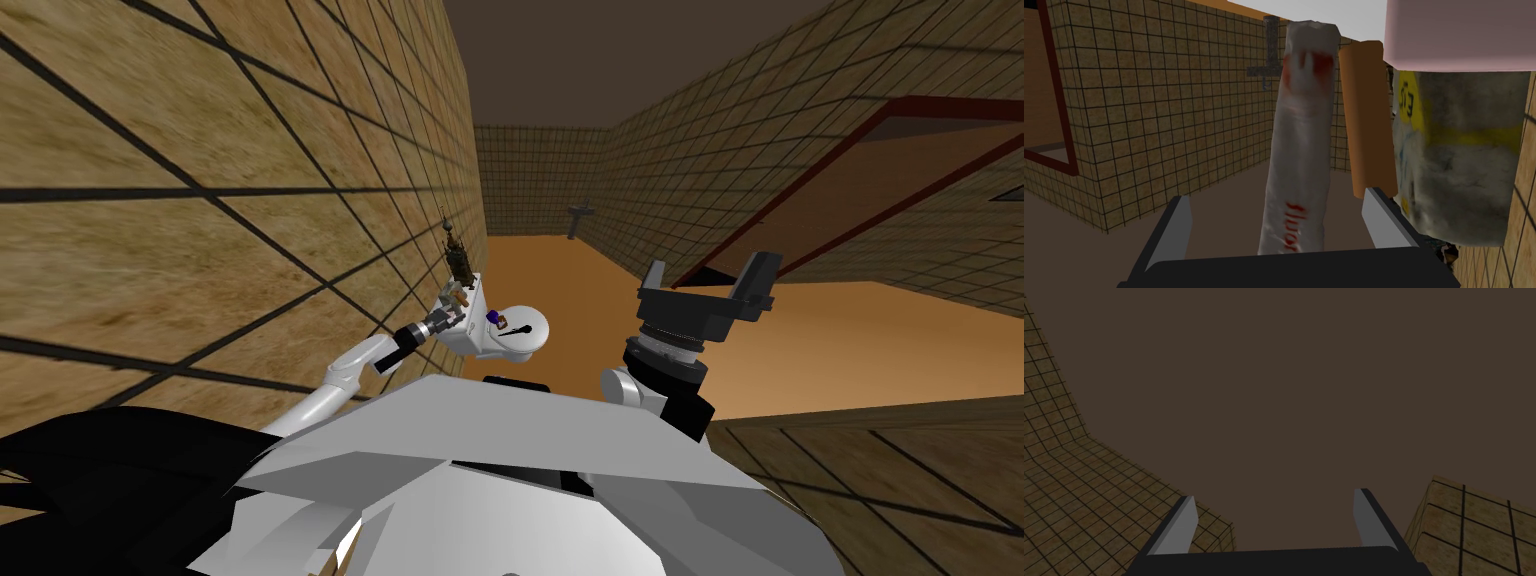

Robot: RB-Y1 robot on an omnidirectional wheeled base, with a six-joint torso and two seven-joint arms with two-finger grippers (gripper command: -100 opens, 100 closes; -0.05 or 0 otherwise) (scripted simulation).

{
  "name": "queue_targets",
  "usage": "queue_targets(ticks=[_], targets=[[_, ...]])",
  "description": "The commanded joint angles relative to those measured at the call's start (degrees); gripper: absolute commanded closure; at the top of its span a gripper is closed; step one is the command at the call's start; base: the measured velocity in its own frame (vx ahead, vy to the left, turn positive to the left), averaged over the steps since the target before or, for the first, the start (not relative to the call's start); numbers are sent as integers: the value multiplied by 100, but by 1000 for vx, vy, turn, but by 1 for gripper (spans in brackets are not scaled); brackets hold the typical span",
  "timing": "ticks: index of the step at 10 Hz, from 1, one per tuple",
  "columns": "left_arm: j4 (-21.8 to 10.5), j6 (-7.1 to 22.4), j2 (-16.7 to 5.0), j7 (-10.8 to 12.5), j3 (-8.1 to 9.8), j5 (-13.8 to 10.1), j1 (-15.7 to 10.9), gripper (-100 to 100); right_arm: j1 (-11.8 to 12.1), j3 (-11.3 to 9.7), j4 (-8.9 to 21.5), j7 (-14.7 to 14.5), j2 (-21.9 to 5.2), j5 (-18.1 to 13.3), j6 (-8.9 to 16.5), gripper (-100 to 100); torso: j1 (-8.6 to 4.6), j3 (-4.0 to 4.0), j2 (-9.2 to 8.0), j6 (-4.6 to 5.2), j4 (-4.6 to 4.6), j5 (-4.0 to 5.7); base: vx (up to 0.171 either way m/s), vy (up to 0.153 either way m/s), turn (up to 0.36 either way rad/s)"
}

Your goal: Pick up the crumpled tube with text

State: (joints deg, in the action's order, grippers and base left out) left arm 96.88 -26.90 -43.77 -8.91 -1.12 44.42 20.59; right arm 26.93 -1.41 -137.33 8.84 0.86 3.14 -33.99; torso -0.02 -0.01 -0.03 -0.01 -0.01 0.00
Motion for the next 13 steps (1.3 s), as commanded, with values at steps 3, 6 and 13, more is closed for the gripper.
queue_targets(ticks=[3,6,13], targets=[[-31,-138,263,416,51,630,-205,-100,0,0,0,0,0,0,0,0,4,0,0,0,0,-1,-4,15,61],[-63,-275,521,820,100,1086,-412,-100,0,0,0,0,0,0,0,0,3,0,0,-2,0,-1,-4,11,66],[-129,-549,1036,1533,199,2194,-826,-100,0,0,0,0,0,0,0,0,-1,0,0,0,0,1,-2,11,43]])
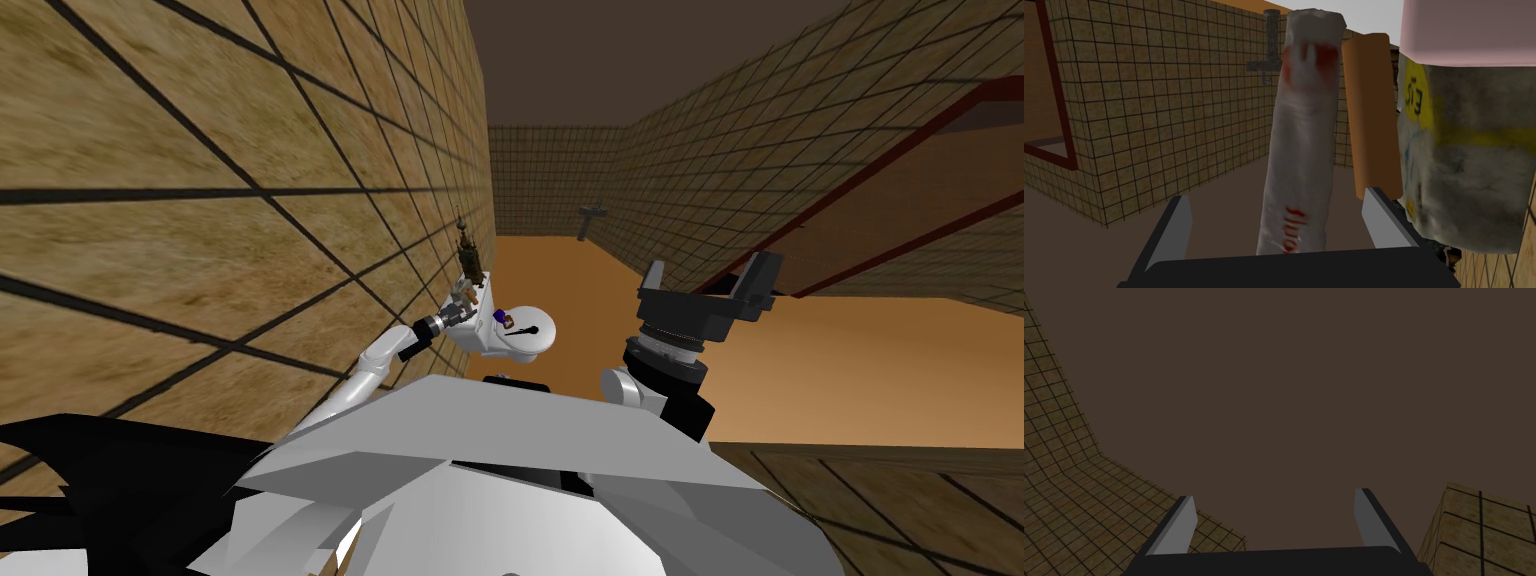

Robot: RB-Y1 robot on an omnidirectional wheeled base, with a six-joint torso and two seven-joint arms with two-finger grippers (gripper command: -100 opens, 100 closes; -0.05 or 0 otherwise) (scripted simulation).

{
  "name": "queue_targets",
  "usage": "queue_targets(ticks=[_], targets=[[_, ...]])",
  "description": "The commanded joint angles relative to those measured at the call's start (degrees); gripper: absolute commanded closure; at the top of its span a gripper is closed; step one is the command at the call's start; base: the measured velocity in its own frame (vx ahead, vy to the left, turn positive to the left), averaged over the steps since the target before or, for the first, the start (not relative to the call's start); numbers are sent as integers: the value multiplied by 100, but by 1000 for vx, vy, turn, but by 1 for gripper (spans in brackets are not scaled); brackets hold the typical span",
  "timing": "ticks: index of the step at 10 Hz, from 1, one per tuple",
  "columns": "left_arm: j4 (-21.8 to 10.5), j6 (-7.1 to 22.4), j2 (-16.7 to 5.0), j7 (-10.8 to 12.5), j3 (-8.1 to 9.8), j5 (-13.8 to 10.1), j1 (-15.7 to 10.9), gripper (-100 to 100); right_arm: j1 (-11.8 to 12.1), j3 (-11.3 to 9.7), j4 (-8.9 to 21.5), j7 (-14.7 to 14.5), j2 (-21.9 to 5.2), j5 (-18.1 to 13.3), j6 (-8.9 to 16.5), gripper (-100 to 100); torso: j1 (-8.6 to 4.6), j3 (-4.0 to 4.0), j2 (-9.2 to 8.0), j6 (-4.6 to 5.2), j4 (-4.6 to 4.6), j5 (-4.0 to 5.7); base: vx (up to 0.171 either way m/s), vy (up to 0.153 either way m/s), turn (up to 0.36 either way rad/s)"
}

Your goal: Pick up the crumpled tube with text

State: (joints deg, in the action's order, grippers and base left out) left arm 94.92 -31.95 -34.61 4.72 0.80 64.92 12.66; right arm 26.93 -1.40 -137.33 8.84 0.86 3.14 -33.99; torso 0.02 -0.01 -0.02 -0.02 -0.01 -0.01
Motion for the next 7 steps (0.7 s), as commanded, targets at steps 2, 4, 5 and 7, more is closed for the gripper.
queue_targets(ticks=[2,4,5,7], targets=[[66,-44,120,301,7,449,-34,-100,0,0,0,0,0,0,0,0,0,0,-1,1,0,0,-2,13,27],[34,-181,378,578,56,755,-241,-100,0,0,0,0,0,0,0,0,-5,0,-1,1,0,1,-1,9,50],[34,-181,378,717,56,946,-241,-100,0,0,0,0,0,0,0,0,-2,0,0,0,0,1,-3,18,68],[34,-181,378,717,56,1179,-241,-100,-1,0,0,0,0,0,0,0,-2,0,-1,1,0,1,-1,5,2]])
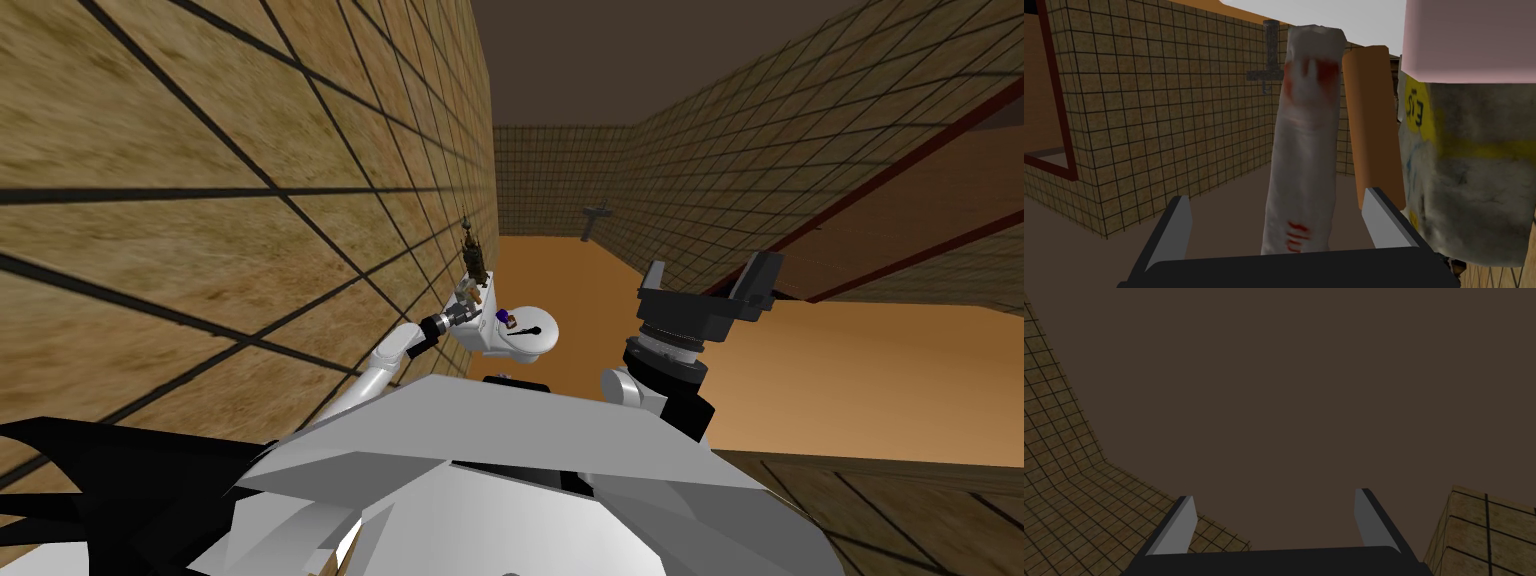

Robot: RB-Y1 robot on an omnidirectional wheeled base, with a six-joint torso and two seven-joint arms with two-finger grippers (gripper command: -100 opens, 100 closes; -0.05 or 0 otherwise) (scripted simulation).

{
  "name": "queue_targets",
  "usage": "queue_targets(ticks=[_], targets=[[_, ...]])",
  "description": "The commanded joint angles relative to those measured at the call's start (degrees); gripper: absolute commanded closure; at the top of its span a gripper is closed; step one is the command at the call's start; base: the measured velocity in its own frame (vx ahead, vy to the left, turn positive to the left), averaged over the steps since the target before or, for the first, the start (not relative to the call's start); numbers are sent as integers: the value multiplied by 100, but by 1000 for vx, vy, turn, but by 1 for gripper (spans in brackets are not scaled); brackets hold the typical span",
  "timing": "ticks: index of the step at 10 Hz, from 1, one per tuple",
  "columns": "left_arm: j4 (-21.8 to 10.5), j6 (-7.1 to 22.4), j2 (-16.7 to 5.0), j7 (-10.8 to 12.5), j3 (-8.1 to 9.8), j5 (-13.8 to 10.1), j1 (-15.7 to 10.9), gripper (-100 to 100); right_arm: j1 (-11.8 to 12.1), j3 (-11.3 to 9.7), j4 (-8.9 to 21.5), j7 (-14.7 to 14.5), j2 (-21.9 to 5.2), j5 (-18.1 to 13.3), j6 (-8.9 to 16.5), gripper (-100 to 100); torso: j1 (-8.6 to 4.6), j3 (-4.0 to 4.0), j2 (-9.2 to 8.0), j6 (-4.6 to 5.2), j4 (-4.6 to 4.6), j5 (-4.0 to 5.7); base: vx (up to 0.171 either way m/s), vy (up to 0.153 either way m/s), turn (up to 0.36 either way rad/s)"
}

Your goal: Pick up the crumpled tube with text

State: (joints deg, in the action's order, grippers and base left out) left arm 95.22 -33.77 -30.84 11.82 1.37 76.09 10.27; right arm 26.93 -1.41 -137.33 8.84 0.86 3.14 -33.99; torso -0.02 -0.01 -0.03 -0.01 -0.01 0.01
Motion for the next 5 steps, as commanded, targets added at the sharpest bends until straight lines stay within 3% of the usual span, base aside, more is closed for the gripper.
queue_targets(ticks=[1,4,5], targets=[[-29,-135,258,286,49,286,-208,-100,0,0,0,0,0,0,0,0,0,0,0,0,0,0,-2,19,149],[-29,-135,258,423,49,693,-208,-100,0,0,0,0,0,0,0,0,2,0,0,0,0,0,-1,9,7],[-62,-272,516,694,99,895,-415,-100,0,0,0,0,0,0,0,0,0,0,0,0,0,0,-3,17,133]])
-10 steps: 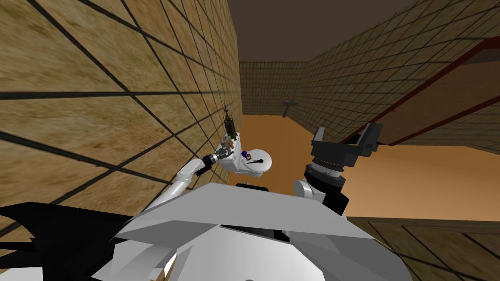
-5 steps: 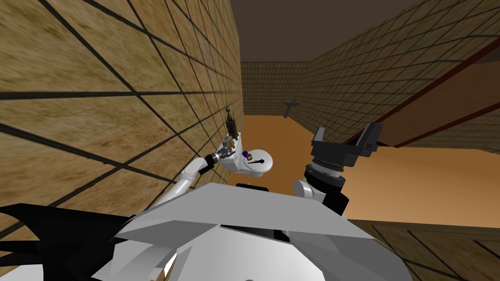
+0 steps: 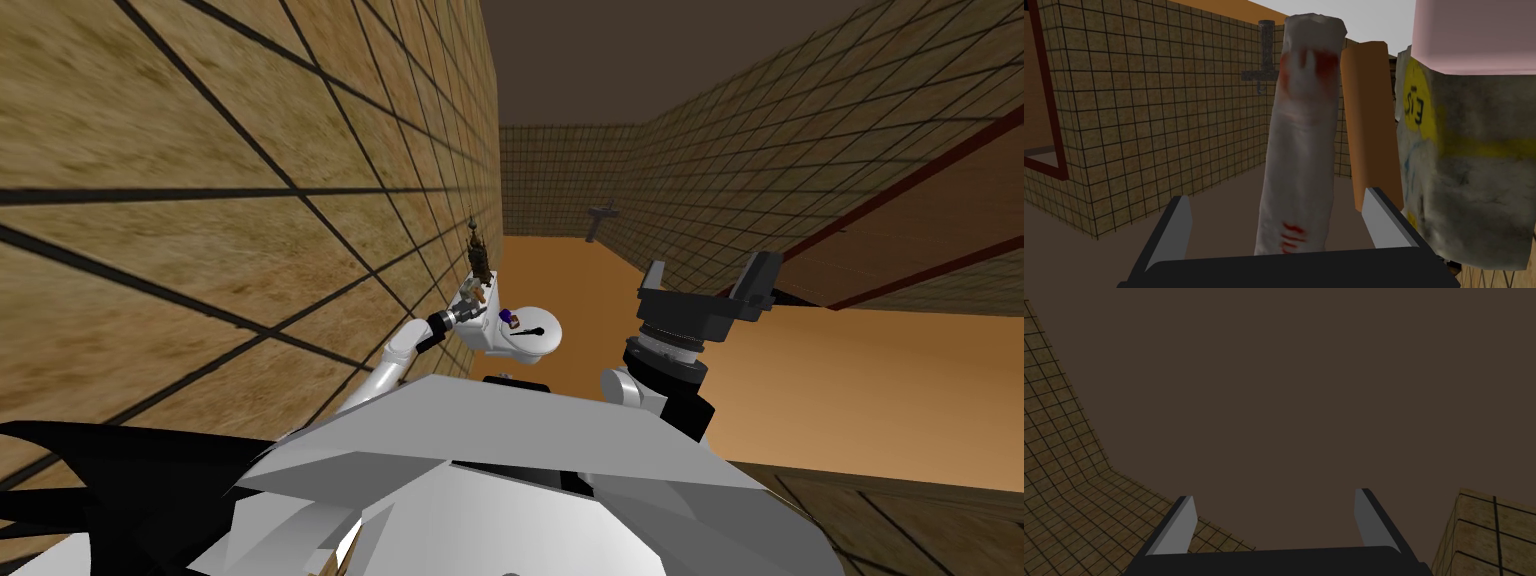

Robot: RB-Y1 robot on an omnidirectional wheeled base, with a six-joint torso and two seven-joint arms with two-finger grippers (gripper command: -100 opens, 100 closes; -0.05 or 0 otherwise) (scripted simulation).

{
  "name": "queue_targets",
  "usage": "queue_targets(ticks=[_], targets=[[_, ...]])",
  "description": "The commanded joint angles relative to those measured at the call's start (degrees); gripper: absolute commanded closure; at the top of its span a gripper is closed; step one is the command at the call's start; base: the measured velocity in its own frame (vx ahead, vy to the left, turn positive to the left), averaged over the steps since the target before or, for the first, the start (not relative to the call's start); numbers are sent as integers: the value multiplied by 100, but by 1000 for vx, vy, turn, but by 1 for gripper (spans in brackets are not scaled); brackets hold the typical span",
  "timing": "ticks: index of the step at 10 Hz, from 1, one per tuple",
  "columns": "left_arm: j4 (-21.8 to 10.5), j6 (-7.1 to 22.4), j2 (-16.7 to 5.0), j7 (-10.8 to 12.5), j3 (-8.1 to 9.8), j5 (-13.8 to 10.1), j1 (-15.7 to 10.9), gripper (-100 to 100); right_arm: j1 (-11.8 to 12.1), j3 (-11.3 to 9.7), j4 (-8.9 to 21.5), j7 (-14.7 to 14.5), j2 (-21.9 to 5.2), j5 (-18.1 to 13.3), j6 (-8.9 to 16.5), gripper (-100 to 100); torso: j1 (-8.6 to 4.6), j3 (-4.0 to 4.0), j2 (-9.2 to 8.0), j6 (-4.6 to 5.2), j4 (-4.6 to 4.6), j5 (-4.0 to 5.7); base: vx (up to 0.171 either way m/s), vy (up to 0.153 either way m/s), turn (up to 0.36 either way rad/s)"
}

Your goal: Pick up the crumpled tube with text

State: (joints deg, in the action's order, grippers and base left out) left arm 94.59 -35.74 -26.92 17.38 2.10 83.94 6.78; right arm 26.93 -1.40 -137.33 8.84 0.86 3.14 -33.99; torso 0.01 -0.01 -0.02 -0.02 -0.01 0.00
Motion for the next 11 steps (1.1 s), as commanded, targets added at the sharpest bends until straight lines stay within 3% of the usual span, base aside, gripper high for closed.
queue_targets(ticks=[1,3,4,5,9,10,11], targets=[[2,-75,124,284,25,286,-67,-100,0,0,0,0,0,0,0,0,0,0,0,0,0,0,-1,18,64],[2,-75,124,284,25,539,-67,-100,-1,0,0,0,0,0,0,0,-1,0,-1,1,0,0,0,5,-6],[-12,-78,121,274,25,470,-75,-100,0,0,0,0,0,0,0,0,-3,-1,-1,1,0,1,0,0,0],[-11,-77,122,279,24,483,-76,100,0,0,0,0,0,0,0,0,-4,-1,-1,1,0,1,0,0,0],[-8,-78,118,272,25,485,-79,100,-1,0,0,0,0,0,0,0,-3,1,0,-1,2,-2,0,0,0],[-8,-78,119,272,25,485,-79,0,-1,0,0,0,0,0,0,0,-3,1,0,-1,2,-2,0,0,0],[34,62,-134,-14,-24,198,141,100,-1,0,0,0,0,0,0,0,-3,1,0,-1,2,-2,6,-21,-120]])
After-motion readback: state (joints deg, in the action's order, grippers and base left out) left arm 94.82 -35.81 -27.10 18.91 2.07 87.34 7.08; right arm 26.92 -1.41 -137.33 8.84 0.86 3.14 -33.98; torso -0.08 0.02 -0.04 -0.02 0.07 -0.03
